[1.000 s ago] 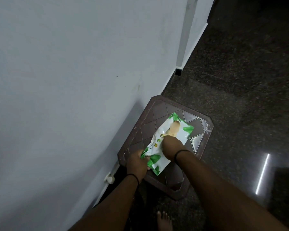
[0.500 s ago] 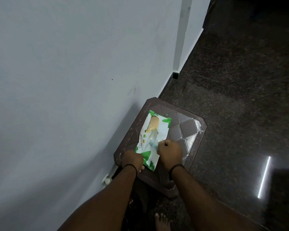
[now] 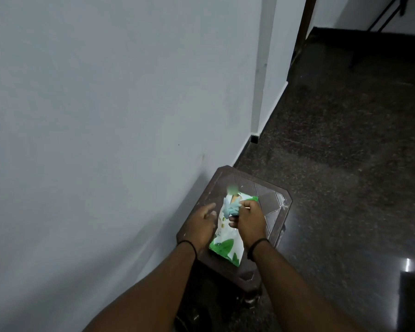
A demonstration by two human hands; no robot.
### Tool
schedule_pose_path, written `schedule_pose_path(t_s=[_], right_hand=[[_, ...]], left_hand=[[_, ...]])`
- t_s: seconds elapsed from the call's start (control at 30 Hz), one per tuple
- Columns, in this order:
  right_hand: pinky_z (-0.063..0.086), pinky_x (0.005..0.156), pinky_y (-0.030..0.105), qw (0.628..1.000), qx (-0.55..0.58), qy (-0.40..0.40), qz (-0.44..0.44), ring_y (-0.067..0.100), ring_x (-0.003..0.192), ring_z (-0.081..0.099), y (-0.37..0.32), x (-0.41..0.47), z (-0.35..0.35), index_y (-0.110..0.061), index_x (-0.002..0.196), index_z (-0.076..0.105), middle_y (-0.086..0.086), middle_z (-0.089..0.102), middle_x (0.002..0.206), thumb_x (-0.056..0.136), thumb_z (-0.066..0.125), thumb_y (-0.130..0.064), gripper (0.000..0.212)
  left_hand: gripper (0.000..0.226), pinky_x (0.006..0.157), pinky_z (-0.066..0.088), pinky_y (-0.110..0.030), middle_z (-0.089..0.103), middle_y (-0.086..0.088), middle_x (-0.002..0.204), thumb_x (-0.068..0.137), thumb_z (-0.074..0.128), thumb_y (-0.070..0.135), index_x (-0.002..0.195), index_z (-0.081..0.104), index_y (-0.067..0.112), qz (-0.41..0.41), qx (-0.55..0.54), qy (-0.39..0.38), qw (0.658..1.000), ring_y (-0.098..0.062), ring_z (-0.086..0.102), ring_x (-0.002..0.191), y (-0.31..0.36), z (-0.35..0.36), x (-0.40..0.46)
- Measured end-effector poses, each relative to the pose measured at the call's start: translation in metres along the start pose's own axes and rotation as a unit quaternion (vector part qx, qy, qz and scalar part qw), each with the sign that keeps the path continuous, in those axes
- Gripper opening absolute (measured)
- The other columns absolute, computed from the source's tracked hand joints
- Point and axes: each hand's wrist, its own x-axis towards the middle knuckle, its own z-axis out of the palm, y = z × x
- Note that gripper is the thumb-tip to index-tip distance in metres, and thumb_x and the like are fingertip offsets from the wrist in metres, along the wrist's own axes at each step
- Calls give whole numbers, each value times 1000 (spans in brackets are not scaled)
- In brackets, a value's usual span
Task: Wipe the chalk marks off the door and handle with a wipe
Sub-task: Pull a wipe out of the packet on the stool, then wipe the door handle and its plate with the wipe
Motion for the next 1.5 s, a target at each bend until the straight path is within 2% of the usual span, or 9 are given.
schedule_pose_path(t_s=[0.07, 0.2, 0.47, 0.6, 0.73, 0.9, 1.13, 1.27, 1.5], right_hand=[[47, 45, 27, 1000, 1, -23, 8, 20, 52, 52, -6, -10, -1, -5, 90, 53, 17, 58, 75, 94, 34, 6, 23], [49, 47, 27, 994, -30, -85, 53, 20, 51, 54, -7, -30, -2, -5, 84, 59, 15, 63, 70, 89, 32, 10, 32], [53, 53, 31, 994, -67, -86, -32, 27, 67, 63, -3, -89, 19, -3, 89, 65, 23, 69, 88, 88, 58, 6, 11], [56, 70, 34, 963, -53, -263, -42, 28, 83, 63, -36, -146, 54, 1, 114, 62, 21, 67, 102, 92, 58, 2, 23], [57, 63, 25, 935, -75, -335, -85, 20, 72, 64, -76, -220, 84, -2, 99, 66, 15, 67, 88, 86, 64, 6, 15], [46, 56, 22, 911, -90, -379, -136, 11, 62, 55, -114, -326, 110, -12, 87, 64, 3, 64, 73, 93, 63, -23, 12], [46, 46, 26, 840, -138, -439, -289, 17, 60, 63, -118, -488, 163, -19, 101, 57, 12, 69, 75, 91, 61, -15, 11], [43, 42, 26, 815, -125, -444, -351, 17, 49, 59, -106, -567, 200, -13, 80, 60, 10, 67, 63, 82, 70, -15, 10], [56, 61, 27, 696, -110, -643, -299, 18, 75, 67, -78, -670, 248, -4, 98, 71, 15, 73, 90, 94, 54, -3, 18]], left_hand=[[33, 65, 53, -19, 70, 11, 94, 99, 49, 16, 128, 62, 27, -11, -87, -32, 996, -1, 64, 69, 10, 0, -15], [28, 81, 57, -36, 73, 1, 101, 104, 41, 19, 117, 62, 31, -37, -167, -82, 982, -14, 71, 82, 15, -7, -38], [19, 52, 54, -23, 73, -21, 96, 84, 66, -7, 102, 70, -2, -41, -226, 14, 973, -17, 69, 65, 7, -57, -84], [46, 57, 56, -28, 70, -21, 99, 78, 67, -15, 114, 61, 14, 12, -279, 63, 958, -23, 68, 72, 22, -121, -131], [39, 58, 54, -27, 71, -15, 95, 78, 75, -2, 113, 63, 10, 63, -305, 93, 946, -22, 68, 75, 27, -194, -194], [14, 60, 54, -26, 71, -6, 81, 87, 72, 17, 92, 69, 5, 149, -352, 99, 919, -17, 63, 68, 32, -267, -284], [21, 67, 58, -35, 73, -14, 90, 90, 68, 19, 101, 67, 1, 255, -404, 212, 853, -27, 69, 79, 8, -347, -422], [28, 67, 55, -31, 73, -12, 104, 89, 68, 15, 117, 68, 12, 285, -430, 278, 810, -22, 70, 85, -14, -395, -489], [17, 55, 51, -28, 74, -8, 94, 93, 63, 20, 106, 72, 12, 266, -394, 422, 772, -16, 68, 76, -67, -453, -599]])
